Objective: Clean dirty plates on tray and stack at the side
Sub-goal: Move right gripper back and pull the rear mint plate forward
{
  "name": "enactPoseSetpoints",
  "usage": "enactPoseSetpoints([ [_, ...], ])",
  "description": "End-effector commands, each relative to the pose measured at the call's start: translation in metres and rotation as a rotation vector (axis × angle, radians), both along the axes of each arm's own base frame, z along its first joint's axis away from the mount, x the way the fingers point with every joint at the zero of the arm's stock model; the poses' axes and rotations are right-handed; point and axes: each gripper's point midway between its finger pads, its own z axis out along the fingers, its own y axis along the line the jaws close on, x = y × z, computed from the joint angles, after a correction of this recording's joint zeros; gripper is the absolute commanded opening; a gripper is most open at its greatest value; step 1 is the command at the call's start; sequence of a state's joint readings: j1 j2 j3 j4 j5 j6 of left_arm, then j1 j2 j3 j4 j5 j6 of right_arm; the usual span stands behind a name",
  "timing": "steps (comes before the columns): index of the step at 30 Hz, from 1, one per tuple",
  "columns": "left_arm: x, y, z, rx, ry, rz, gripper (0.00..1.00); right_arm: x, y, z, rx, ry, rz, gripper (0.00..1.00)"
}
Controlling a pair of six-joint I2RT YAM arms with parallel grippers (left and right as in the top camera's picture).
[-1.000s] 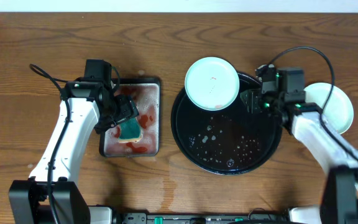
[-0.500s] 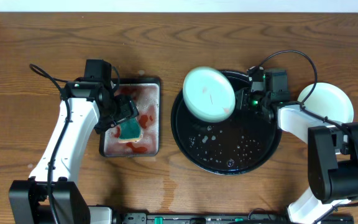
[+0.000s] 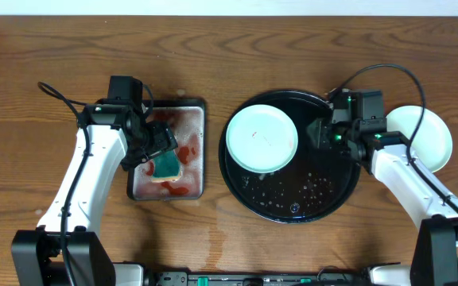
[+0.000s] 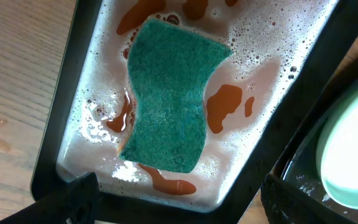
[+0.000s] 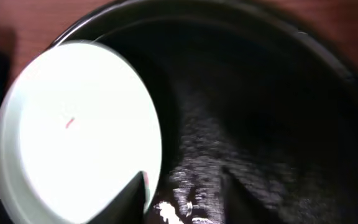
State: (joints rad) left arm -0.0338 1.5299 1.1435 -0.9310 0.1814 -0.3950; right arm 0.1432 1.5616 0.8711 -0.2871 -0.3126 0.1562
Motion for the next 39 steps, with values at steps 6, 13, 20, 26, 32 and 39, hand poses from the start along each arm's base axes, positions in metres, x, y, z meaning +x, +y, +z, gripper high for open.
enactPoseSetpoints([
  [6, 0.002, 0.001, 0.004, -0.002, -0.010, 0.002, 0.84, 0.002, 0.052, -0.039, -0.092, -0.140, 0.443, 0.57],
  [13, 0.001, 0.001, 0.004, -0.002, -0.010, 0.002, 0.84, 0.024, 0.055, -0.065, -0.107, -0.163, 0.377, 0.23],
  [20, 0.002, 0.001, 0.004, -0.002, -0.010, 0.001, 0.84, 0.033, 0.045, -0.046, -0.048, -0.130, 0.189, 0.01],
  [26, 0.001, 0.001, 0.003, -0.002, -0.010, 0.002, 0.84, 0.010, 0.004, -0.037, -0.065, 0.063, -0.162, 0.01],
  [32, 0.001, 0.001, 0.004, -0.002, -0.010, 0.001, 0.84, -0.059, -0.033, -0.053, -0.171, 0.366, -0.407, 0.01],
  [39, 0.002, 0.001, 0.004, -0.002, -0.010, 0.001, 0.84, -0.098, -0.038, -0.067, -0.183, 0.538, -0.507, 0.22],
])
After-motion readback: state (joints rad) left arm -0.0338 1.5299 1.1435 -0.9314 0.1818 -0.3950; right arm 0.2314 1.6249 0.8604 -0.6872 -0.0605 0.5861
